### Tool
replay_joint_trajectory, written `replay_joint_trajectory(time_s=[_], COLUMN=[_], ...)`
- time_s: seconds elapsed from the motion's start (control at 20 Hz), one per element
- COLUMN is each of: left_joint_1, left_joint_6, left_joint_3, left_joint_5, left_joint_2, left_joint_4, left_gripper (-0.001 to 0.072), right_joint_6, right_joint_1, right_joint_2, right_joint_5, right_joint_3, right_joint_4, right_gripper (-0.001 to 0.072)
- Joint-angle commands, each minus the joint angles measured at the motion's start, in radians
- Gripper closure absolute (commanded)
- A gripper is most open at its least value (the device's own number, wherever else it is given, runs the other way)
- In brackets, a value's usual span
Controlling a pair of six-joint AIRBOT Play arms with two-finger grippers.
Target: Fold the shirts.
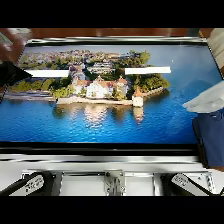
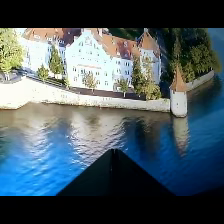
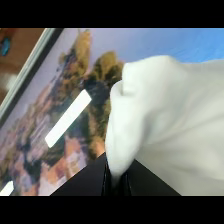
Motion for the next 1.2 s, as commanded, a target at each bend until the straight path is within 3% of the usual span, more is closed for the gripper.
replay_joint_trajectory(time_s=[0.0,0.15,0.3,0.6,1.0,1.05,1.1,1.15], left_joint_1=[0.0,0.0,-0.001,-0.001,-0.001,-0.001,0.0,0.0], left_joint_6=[-0.001,-0.006,-0.046,-0.046,-0.045,-0.045,-0.045,-0.045], left_joint_3=[0.0,0.0,0.0,0.0,0.0,0.0,0.0,0.0], left_joint_5=[-0.077,-0.083,-0.084,-0.084,-0.083,-0.083,-0.083,-0.083], left_joint_2=[0.01,0.027,0.032,0.043,0.042,0.042,0.042,0.042], left_joint_4=[0.0,0.0,0.0,0.0,0.0,0.0,0.0,0.0], left_gripper=[0.0669,0.0669,0.0669,0.0669,0.0669,0.0669,0.0669,0.0669], right_joint_6=[-0.052,-0.098,-0.062,-0.001,0.067,0.067,0.066,0.058], right_joint_1=[-0.134,-0.183,-0.229,-0.325,-0.326,-0.326,-0.326,-0.326], right_joint_2=[0.005,-0.003,-0.01,0.009,0.084,0.084,0.085,0.085], right_joint_5=[-0.011,0.005,0.047,0.146,0.177,0.163,0.148,0.148], right_joint_3=[0.01,0.01,0.003,-0.14,-0.396,-0.397,-0.396,-0.393], right_joint_4=[-0.194,-0.345,-0.481,-0.541,-0.733,-0.74,-0.741,-0.742], right_gripper=[0.0648,0.0648,0.0648,0.0647,0.0647,0.0603,0.0281,0.0024])
